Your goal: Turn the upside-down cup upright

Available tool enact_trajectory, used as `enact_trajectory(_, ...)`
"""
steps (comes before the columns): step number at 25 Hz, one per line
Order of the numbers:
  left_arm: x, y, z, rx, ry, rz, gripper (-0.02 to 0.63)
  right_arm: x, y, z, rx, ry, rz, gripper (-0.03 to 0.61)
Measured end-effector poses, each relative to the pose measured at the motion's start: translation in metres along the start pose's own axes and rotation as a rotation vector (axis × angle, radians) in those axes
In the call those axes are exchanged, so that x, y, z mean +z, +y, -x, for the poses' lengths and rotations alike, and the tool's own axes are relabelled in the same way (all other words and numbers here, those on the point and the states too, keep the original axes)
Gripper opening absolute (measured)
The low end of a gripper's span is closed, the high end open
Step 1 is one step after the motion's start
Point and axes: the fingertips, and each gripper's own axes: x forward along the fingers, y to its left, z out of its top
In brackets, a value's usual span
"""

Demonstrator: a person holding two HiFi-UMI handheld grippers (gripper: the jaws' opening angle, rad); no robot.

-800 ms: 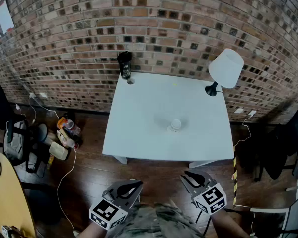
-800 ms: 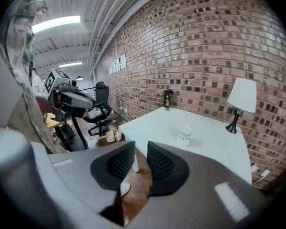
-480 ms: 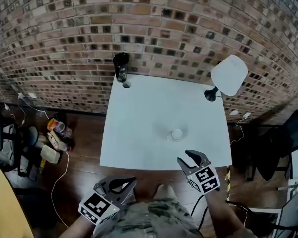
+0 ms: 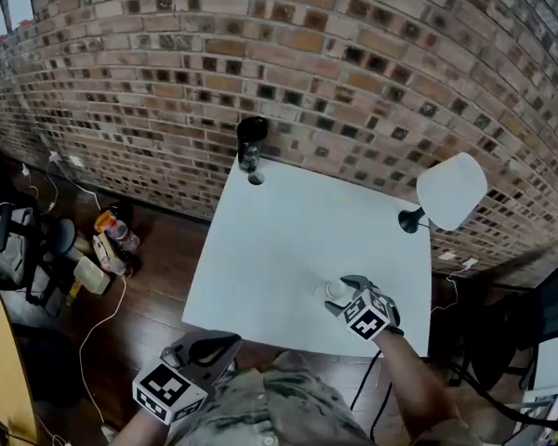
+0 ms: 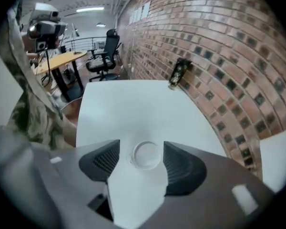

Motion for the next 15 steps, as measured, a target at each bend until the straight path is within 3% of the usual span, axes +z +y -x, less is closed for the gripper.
enact_trajectory(4,0.002,0.001,-0.009,0.045,-0.011,0.013,0.005,-0.013,0.003,-0.026,0.117,0.143,0.225,0.304)
enact_trajectory(7,0.003,-0.001,-0.015,0.080,-0.024,0.043,0.006,-0.017,0.000,-0.038,0.181,0.204,0.334,0.307)
enact_trajectory(12,0.005,-0.001,-0.022,0.124,-0.026,0.076,0.006,-0.021,0.003,-0.046,0.255,0.212,0.397,0.272)
enact_trajectory(15,0.004,-0.004,-0.027,0.137,-0.024,0.074,0.006,-0.016,0.002,-0.042,0.259,0.150,0.407,0.270)
